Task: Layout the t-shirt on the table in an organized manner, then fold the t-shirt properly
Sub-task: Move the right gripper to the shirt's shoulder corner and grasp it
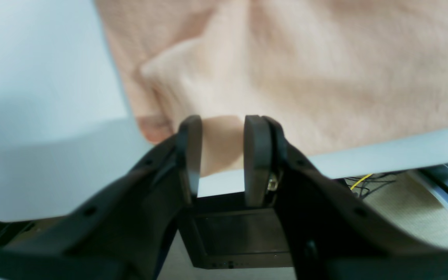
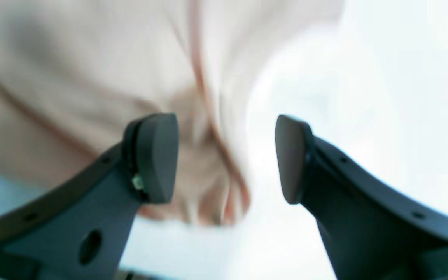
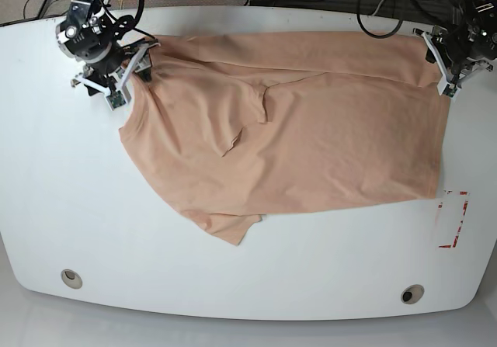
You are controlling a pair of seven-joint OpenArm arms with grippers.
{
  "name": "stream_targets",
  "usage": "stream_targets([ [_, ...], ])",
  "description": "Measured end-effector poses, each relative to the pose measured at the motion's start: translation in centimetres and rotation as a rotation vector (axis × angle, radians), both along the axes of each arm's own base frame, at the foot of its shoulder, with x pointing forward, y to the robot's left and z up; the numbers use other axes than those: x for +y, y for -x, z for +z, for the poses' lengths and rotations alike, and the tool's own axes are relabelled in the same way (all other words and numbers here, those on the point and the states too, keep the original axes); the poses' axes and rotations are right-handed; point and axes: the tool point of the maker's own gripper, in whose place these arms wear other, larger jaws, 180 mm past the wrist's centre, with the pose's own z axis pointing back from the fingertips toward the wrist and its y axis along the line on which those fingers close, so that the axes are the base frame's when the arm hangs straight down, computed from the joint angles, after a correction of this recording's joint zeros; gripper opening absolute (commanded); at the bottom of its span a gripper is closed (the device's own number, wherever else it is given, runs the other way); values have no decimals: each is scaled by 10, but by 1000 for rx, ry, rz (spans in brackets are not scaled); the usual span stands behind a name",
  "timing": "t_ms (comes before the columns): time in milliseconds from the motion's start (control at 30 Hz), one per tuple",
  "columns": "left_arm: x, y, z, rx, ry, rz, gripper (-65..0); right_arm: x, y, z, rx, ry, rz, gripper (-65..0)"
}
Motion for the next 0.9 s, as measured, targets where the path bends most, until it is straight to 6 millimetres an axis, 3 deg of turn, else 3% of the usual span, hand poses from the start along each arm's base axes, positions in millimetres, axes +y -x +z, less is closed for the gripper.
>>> stream_targets([
  [300, 6, 7, -13, 40, 20, 26, -490, 1, 22, -16, 59, -29, -12, -287],
  [500, 7, 4, -21, 52, 40, 47, -490, 0, 30, -41, 90, -84, -44, -287],
  [900, 18, -7, -23, 13, 4, 52, -490, -16, 23, -45, 49, -110, -33, -287],
])
